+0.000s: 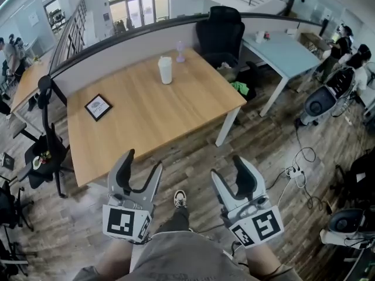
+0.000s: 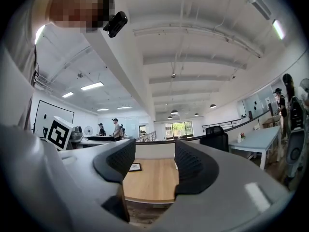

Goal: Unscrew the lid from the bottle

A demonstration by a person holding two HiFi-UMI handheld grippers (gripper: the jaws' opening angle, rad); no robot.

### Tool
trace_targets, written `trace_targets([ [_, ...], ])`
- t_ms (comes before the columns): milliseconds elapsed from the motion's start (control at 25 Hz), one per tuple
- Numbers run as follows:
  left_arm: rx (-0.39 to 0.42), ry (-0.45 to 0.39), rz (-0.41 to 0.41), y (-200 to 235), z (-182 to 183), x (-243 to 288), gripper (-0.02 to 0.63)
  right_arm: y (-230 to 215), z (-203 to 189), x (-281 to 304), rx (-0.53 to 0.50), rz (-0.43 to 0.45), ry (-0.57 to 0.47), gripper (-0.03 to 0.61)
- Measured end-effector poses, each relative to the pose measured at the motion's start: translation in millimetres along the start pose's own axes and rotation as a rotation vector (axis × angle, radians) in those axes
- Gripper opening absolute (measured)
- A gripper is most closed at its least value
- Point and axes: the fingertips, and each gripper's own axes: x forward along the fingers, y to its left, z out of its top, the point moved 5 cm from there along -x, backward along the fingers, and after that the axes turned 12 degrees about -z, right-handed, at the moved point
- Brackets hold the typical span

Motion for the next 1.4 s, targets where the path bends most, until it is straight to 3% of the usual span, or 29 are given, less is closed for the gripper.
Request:
trace_targets([
  [680,-0.004,0.022,-0.019,142.5,-19.2,151.4,0.275,-55.3,-10.5,199.9,-0.014,0.001,0.099,0.241],
  [1040,-0.014,0.005,0.025,200.3,-22.6,184.0,0.278,-50.5,-11.1,278.7,-0.028,0.068,0.101,0.241],
  [1400,-0.021,0.008,0.087,219.3,-22.2,199.4,0.278,-70.8,-4.7,317.9,-0.037,0.104,0.086,0.241],
])
